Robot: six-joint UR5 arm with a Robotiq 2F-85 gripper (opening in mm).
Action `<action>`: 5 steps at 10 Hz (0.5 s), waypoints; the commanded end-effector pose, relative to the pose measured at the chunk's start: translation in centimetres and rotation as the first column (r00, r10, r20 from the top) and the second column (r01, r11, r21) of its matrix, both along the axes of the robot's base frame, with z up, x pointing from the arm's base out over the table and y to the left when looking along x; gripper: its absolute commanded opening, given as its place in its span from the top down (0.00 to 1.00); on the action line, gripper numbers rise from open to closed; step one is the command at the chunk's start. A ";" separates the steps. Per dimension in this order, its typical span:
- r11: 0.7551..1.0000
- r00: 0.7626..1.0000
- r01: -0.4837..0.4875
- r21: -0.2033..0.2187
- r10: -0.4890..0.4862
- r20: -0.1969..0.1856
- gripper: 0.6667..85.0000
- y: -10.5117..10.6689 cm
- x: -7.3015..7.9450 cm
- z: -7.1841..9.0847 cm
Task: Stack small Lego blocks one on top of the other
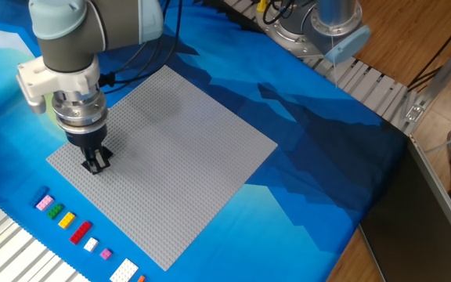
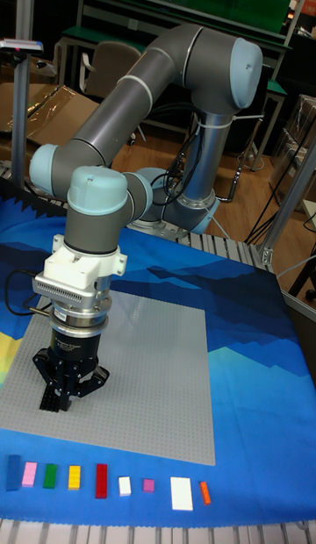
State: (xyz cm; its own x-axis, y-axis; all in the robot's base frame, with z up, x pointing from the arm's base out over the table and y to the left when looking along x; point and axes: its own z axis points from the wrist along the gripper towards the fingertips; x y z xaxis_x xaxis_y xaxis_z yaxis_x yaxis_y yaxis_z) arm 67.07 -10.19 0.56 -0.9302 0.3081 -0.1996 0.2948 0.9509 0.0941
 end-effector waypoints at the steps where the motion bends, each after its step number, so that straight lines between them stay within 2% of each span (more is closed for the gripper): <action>1: 1.000 1.000 0.009 0.007 -0.009 0.004 1.00 0.0 0.0 0.1; 5: 1.000 1.000 0.011 0.006 -0.011 0.004 1.00 0.0 -0.1 0.1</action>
